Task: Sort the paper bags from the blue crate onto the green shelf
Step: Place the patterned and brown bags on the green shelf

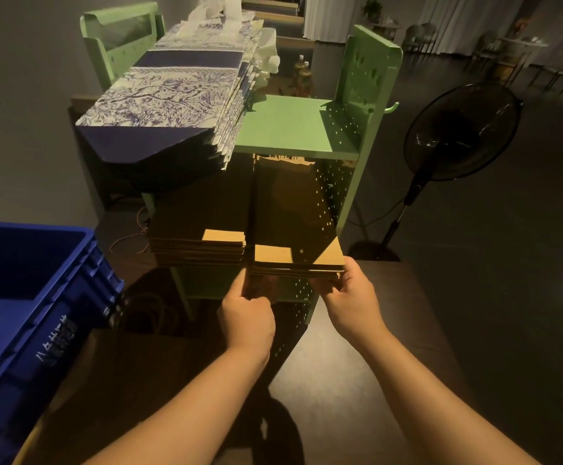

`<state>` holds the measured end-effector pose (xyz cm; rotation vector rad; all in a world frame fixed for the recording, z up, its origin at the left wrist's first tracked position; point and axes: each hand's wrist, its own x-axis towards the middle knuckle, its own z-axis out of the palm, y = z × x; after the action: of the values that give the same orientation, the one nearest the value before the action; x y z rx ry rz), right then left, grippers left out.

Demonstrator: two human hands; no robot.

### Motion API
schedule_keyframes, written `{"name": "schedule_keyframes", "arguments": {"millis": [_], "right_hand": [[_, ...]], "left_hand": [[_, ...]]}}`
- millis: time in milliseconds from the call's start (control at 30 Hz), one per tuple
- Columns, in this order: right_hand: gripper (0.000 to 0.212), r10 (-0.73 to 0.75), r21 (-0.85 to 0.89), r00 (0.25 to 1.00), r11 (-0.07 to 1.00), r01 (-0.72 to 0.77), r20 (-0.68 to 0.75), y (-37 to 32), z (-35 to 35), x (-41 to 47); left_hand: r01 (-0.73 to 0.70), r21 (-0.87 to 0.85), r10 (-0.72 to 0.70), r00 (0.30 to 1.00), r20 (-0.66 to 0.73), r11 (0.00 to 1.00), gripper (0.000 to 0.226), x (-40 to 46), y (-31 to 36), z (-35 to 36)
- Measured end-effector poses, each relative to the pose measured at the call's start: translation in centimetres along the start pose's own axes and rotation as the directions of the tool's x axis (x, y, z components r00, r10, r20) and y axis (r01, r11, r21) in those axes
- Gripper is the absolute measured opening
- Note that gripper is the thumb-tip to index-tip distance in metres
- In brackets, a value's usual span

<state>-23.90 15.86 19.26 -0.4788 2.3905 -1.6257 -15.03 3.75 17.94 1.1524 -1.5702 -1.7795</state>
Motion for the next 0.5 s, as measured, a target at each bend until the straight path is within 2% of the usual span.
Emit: {"name": "schedule_keyframes", "arguments": {"millis": [167,333,500], "right_hand": [[0.033,-0.003,0.022,1.000,1.000,0.003,0.001,-0.1,0.4,-0.1],[0.055,-0.043,0.013,0.995,0.999,0.042,0.092,-0.1,-0.3,-0.7],[0.052,-0.075,-0.017,0.997,0.997,0.075,0.023,0.0,-0.6,-0.7]], "left_hand": [[-0.025,-0.001,0.025,0.999,-0.041,1.000,0.062,-0.3,0.3,0.3],[-0.058,0.093,0.057,0.998,0.007,0.994,0.061,-0.6,0.3,0.0],[-0.209,0.158,0.203,0.978,0.051,0.965,0.062,-1.5,0.0,-0.7]]}}
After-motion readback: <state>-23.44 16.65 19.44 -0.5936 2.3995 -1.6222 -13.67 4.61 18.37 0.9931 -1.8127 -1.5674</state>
